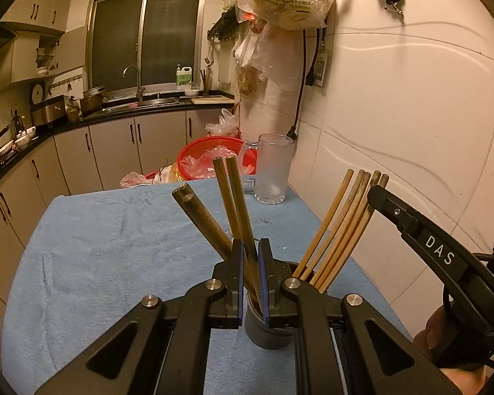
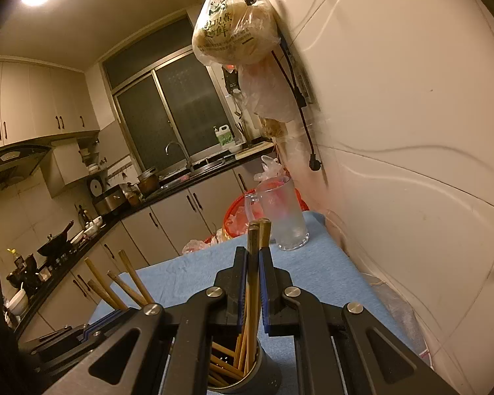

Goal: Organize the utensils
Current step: 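Push both chopsticks down into the black cup with both tools, then open both tools and withdraw them from the black cup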

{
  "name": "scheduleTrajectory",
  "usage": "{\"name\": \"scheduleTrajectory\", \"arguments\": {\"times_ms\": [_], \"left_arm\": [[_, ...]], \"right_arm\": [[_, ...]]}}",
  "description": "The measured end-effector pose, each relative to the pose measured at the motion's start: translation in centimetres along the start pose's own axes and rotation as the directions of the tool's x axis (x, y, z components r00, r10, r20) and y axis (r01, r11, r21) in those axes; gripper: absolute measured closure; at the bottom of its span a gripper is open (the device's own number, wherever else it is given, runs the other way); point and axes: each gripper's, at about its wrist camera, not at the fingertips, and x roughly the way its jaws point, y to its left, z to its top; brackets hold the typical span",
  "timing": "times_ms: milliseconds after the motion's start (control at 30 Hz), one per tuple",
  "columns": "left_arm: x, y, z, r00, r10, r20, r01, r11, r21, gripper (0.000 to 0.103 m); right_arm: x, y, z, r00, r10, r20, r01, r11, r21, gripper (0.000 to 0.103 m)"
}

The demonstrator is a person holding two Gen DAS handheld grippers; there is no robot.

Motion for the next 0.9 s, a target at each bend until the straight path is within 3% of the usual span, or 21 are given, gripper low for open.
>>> {"name": "scheduleTrajectory", "arguments": {"times_ms": [733,800,900], "left_arm": [[-0.12,0.32,0.09,1.000,0.026,0.006,-0.026,1.000,-0.005,0.092],[-0.20,0.43,0.17,1.000,0.030,0.007,-0.030,1.000,-0.008,0.090],[-0.55,0.54,0.29,0.999,0.038,0.018,-0.038,0.999,-0.011,0.078]], "right_arm": [[0.64,-0.27,0.62,0.999,-0.001,-0.045,0.002,1.000,0.018,0.093],[0.61,-0.20,0.77,0.999,-0.005,-0.044,0.005,1.000,0.017,0.093],[0.22,-0.14,1.01,0.999,-0.011,-0.040,0.011,1.000,0.014,0.092]]}}
